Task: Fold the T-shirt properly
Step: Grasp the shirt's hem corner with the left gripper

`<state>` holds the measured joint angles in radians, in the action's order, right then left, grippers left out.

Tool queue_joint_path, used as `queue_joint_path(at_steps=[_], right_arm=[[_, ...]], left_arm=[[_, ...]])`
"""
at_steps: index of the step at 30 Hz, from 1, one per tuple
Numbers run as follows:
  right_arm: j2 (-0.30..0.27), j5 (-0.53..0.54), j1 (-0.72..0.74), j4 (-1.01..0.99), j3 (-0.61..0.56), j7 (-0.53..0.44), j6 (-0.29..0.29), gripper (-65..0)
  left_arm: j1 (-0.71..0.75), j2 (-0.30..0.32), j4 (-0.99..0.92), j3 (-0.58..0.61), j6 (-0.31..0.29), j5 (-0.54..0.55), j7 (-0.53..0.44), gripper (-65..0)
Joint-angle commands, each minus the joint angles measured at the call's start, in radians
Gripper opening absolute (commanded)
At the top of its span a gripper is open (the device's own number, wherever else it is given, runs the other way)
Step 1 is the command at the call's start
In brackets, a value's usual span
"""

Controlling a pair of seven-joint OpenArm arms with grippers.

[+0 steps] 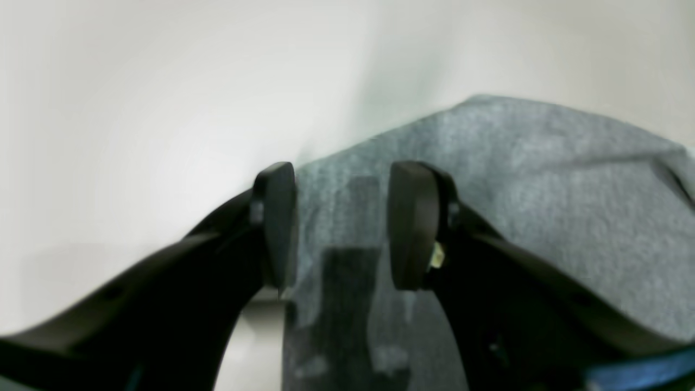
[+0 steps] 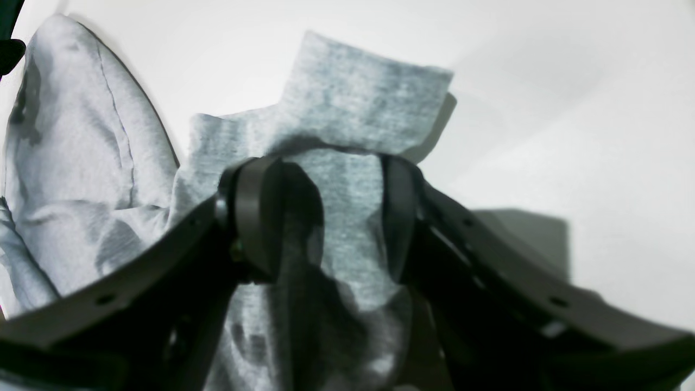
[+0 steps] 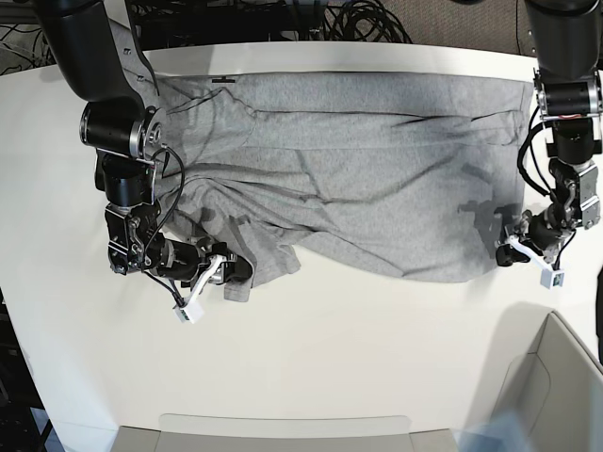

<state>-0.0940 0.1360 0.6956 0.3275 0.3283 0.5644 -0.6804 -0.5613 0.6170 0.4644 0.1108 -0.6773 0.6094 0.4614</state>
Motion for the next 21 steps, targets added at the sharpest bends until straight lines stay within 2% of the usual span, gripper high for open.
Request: queue_joint_path(at_steps=[1,5,12,16,19,21], right_arm=[[-0.005,-0.039,0.011,0.003,-0.008,0.041,0.003,-36.0],[-0.005,-0.039,0.011,0.003,-0.008,0.041,0.003,-36.0],[-0.005,-0.039,0.011,0.003,-0.008,0.041,0.003,-36.0],[-0.002,-0.039,0.011,0.003,-0.008,0.041,0.003,-36.0],[-0.002,-0.039,0.011,0.003,-0.008,0.041,0.003,-36.0],[-0.002,-0.039,0.011,0.003,-0.008,0.041,0.003,-36.0]], left_arm=[[-0.012,0.019,0.01,-0.001,-0.015,0.01,-0.019,-36.2],[-0.007,0.011,0.01,-0.001,-0.021,0.01,-0.026,-38.7],[-0.01,0.011,0.015,-0.012,-0.021,0.013,-0.016,-64.0],[-0.015,0.011,0.03,-0.059,-0.021,0.014,-0.022,-65.0],[-0.001,0.01,0.139,-0.09,-0.021,0.016,-0.011,-65.0],[0.06,0.007,0.25,-0.096,-0.021,0.016,0.02,-65.0]])
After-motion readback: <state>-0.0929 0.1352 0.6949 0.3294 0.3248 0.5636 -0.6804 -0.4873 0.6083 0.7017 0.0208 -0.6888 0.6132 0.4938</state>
